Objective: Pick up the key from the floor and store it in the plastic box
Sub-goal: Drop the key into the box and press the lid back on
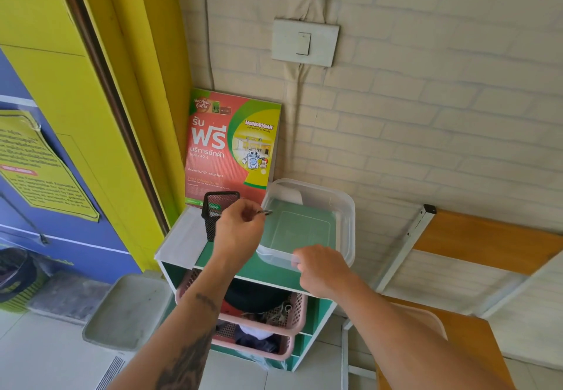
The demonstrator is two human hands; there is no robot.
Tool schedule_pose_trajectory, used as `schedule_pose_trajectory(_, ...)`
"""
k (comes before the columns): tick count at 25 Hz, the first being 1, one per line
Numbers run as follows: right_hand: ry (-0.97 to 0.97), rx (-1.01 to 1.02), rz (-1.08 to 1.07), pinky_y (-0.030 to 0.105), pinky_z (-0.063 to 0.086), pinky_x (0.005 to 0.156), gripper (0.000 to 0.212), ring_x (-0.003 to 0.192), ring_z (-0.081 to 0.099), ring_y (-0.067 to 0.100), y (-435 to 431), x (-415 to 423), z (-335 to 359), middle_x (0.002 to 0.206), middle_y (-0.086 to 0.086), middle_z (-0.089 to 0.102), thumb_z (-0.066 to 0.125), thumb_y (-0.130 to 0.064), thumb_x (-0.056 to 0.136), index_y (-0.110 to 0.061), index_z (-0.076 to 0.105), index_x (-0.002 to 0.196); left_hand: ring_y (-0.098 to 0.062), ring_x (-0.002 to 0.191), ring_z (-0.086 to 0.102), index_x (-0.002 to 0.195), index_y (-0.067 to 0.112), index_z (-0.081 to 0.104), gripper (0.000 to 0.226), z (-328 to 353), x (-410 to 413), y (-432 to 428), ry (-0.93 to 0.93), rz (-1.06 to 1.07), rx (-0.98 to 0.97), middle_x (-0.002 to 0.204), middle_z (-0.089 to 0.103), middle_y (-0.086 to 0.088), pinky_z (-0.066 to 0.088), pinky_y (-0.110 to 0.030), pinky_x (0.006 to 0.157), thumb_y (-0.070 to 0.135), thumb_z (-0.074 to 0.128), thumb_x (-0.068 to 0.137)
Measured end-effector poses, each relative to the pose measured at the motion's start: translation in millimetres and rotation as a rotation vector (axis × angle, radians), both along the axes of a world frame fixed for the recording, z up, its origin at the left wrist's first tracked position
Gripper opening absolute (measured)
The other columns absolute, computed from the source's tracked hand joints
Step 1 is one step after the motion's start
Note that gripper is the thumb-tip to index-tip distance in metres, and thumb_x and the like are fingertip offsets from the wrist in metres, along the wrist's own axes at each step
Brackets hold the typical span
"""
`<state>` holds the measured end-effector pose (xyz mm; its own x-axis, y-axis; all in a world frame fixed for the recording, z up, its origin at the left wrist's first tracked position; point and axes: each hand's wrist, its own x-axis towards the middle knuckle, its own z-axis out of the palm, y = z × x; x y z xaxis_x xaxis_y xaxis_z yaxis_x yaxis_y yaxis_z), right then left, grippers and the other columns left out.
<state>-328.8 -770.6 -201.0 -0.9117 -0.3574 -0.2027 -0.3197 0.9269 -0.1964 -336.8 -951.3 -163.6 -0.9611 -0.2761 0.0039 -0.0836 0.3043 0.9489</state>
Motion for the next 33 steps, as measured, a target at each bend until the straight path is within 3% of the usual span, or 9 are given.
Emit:
schedule_pose_trajectory(3, 0.004, 0.017, -0.013, 0.029, 0.035, 0.060, 0.019, 0.067, 0.051, 0.026, -1.7, 3.7, 3.3, 0.072, 0.002, 0.050, 0.056, 0.001, 0.081, -0.015, 0.063, 0.089, -0.018, 0.075, 0.064, 0.086, 0.021, 0.067, 0.012, 1.9, -25.0, 20.2, -0.065, -0.100, -0.248, 0.086, 0.070, 0.000, 0.048, -0.026, 0.068, 0.014, 0.057, 0.083)
schedule_pose_trajectory(6, -0.039, 0.016, -0.040, 0.028, 0.027, 0.051, 0.036, 0.054, 0.040, 0.019, -2.9, 5.2, 4.6, 0.062, -0.002, 0.036, 0.054, 0.005, 0.079, -0.021, 0.034, 0.064, -0.026, 0.085, 0.067, 0.094, 0.024, 0.068, 0.025, -5.3, -36.4, 25.3, -0.165, -0.190, -0.431, 0.096, 0.070, -0.004, 0.057, -0.037, 0.079, 0.009, 0.052, 0.081)
schedule_pose_trajectory(9, -0.036, 0.028, -0.045, 0.030, 0.035, 0.057, 0.018, 0.067, 0.051, 0.028, -3.3, 4.6, 4.8, 0.071, 0.003, 0.047, 0.055, 0.002, 0.081, -0.016, 0.054, 0.081, -0.027, 0.085, 0.066, 0.100, 0.026, 0.066, 0.035, -10.0, -37.5, 25.2, -0.196, -0.205, -0.561, 0.097, 0.070, -0.004, 0.058, -0.040, 0.078, 0.004, 0.050, 0.078)
schedule_pose_trajectory(11, -0.034, 0.011, -0.057, 0.032, 0.041, 0.065, 0.023, 0.074, 0.054, 0.030, -2.8, 4.1, 6.0, 0.085, 0.008, 0.059, 0.057, 0.000, 0.083, -0.012, 0.065, 0.102, -0.028, 0.084, 0.065, 0.100, 0.026, 0.066, 0.035, -8.0, -36.4, 26.2, -0.178, -0.204, -0.601, 0.098, 0.069, -0.004, 0.058, -0.040, 0.077, 0.004, 0.050, 0.079)
schedule_pose_trajectory(14, -0.047, 0.001, -0.056, 0.034, 0.043, 0.068, 0.028, 0.077, 0.056, 0.029, -1.6, 3.9, 5.9, 0.093, 0.011, 0.063, 0.058, -0.001, 0.085, -0.010, 0.066, 0.111, -0.027, 0.079, 0.064, 0.100, 0.023, 0.067, 0.031, -4.5, -29.8, 27.2, -0.162, -0.200, -0.583, 0.092, 0.063, -0.002, 0.058, -0.039, 0.073, 0.005, 0.051, 0.082)
schedule_pose_trajectory(18, -0.038, 0.034, -0.038, 0.036, 0.045, 0.066, 0.005, 0.079, 0.061, 0.031, 1.0, 4.2, 10.3, 0.083, 0.008, 0.056, 0.057, -0.010, 0.092, -0.009, 0.061, 0.094, -0.023, 0.084, 0.066, 0.102, 0.024, 0.069, 0.033, -4.0, -19.7, 19.9, -0.113, -0.213, -0.597, 0.098, 0.069, 0.002, 0.059, -0.040, 0.079, 0.005, 0.052, 0.082)
schedule_pose_trajectory(21, -0.045, 0.042, -0.060, 0.036, 0.047, 0.069, 0.011, 0.080, 0.062, 0.029, 7.3, 5.2, 13.8, 0.084, 0.007, 0.059, 0.056, -0.021, 0.095, -0.012, 0.056, 0.088, -0.020, 0.086, 0.066, 0.102, 0.022, 0.070, 0.032, -6.1, -13.5, 14.1, -0.069, -0.237, -0.590, 0.100, 0.071, 0.002, 0.058, -0.038, 0.083, 0.005, 0.051, 0.083)
schedule_pose_trajectory(27, 0.018, -0.234, -0.123, 0.039, 0.049, 0.098, 0.039, 0.118, 0.058, 0.022, 38.8, 17.7, 27.2, 0.129, 0.003, 0.063, 0.055, -0.034, 0.096, -0.017, 0.060, 0.131, -0.014, 0.074, 0.067, 0.092, 0.023, 0.071, 0.024, 1.9, -2.6, 31.8, -0.007, -0.189, -0.328, 0.085, 0.073, 0.006, 0.054, -0.026, 0.069, 0.009, 0.052, 0.085)
schedule_pose_trajectory(33, 0.171, -0.494, -0.255, 0.029, 0.051, 0.095, 0.035, 0.108, 0.061, 0.012, 105.0, 36.6, 43.3, 0.123, 0.000, 0.067, 0.057, -0.026, 0.096, -0.017, 0.063, 0.130, -0.019, 0.073, 0.067, 0.092, 0.021, 0.071, 0.024, 19.4, 7.3, 95.3, -0.025, -0.238, -0.159, 0.087, 0.074, 0.001, 0.047, -0.020, 0.058, 0.003, 0.055, 0.086)
